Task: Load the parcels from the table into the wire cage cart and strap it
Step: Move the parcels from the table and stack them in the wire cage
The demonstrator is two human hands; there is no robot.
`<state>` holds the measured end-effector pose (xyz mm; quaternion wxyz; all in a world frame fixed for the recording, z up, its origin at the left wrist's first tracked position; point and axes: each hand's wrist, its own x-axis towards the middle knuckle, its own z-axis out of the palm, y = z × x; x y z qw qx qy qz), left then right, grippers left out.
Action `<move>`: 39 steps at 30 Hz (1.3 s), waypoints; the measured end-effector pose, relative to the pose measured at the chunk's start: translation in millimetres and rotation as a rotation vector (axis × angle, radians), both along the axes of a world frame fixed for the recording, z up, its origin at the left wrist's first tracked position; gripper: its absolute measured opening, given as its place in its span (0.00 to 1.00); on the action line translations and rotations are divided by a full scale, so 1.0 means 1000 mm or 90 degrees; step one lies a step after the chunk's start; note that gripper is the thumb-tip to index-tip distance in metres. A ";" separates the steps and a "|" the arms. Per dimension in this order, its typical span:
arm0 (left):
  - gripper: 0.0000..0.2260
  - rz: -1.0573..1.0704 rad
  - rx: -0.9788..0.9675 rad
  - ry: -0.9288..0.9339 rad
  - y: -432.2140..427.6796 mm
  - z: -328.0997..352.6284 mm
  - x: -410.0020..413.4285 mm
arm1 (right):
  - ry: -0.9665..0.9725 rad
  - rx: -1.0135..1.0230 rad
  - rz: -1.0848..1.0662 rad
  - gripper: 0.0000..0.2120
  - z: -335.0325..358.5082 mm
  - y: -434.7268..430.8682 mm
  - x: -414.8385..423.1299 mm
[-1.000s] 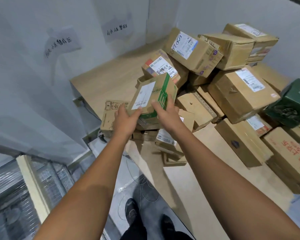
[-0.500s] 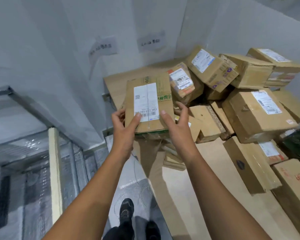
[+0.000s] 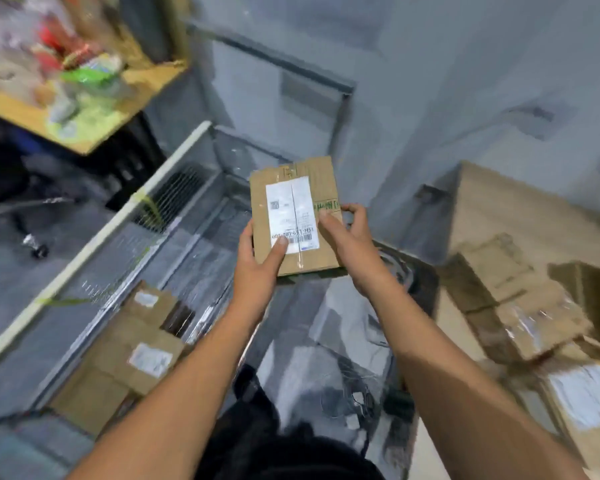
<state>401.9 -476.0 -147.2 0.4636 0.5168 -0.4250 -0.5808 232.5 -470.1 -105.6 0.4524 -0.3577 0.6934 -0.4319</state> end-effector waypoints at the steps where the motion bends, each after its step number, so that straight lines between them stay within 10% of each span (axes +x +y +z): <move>1: 0.30 0.039 0.016 -0.005 -0.004 -0.007 0.019 | 0.038 0.014 0.041 0.32 -0.008 -0.018 0.019; 14: 0.26 0.206 0.243 -0.224 -0.041 -0.163 0.178 | 0.067 0.196 0.479 0.44 -0.202 -0.165 0.175; 30: 0.33 0.165 0.358 -0.687 -0.144 -0.540 0.265 | 0.125 0.158 0.577 0.23 -0.611 -0.306 0.272; 39: 0.34 0.108 0.340 -0.927 -0.145 -0.615 0.266 | 0.138 0.216 0.605 0.36 -0.710 -0.323 0.326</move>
